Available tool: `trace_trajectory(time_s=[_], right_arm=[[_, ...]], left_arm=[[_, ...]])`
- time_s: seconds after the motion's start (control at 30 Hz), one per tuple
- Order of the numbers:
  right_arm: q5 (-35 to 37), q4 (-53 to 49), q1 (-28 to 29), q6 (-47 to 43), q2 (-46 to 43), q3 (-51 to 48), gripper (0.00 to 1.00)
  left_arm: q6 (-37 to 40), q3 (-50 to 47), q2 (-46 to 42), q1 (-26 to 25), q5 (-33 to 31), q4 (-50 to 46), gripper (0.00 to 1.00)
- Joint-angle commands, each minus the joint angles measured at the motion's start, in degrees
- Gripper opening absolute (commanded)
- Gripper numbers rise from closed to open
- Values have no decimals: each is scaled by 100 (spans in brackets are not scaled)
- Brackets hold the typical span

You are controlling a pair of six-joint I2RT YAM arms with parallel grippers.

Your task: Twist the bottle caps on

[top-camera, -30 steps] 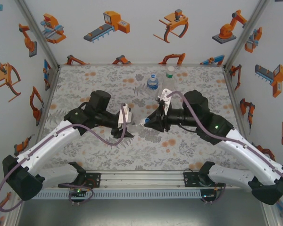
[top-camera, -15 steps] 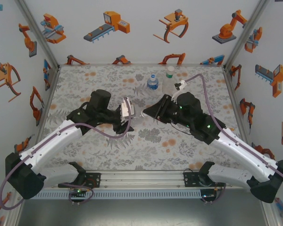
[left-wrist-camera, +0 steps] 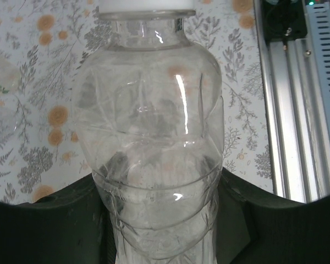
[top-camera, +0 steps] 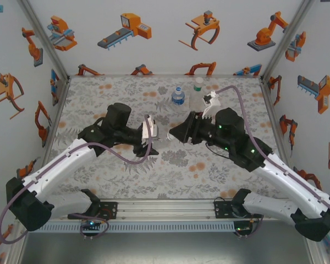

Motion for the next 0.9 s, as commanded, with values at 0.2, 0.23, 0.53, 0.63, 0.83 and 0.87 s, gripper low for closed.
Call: trace_trajectory(time_s=[0.2, 0.23, 0.53, 0.63, 0.83, 0.87], right_arm=[[-2275, -1275, -23, -4695, 91, 1268, 52], [-2614, -1626, -24, -5320, 165, 1417, 51], [-3893, -2768, -15, -7662, 633, 1783, 55], [-4300, -2738, -6, -7796, 763, 1703, 55], [-4436, -2448, 61, -7802, 847, 1544, 53], [-4471, -2418, 64, -7802, 857, 1525, 52]], left_arm=[[1064, 798, 382, -8, 1210, -2102, 0], [1187, 860, 420, -12, 1279, -2329, 0], [1789, 1078, 544, -22, 1696, -3472, 0], [1811, 1079, 550, -22, 1777, -3515, 0], [1802, 1113, 637, -17, 1804, -3558, 0], [1813, 1123, 653, -17, 1814, -3566, 0]])
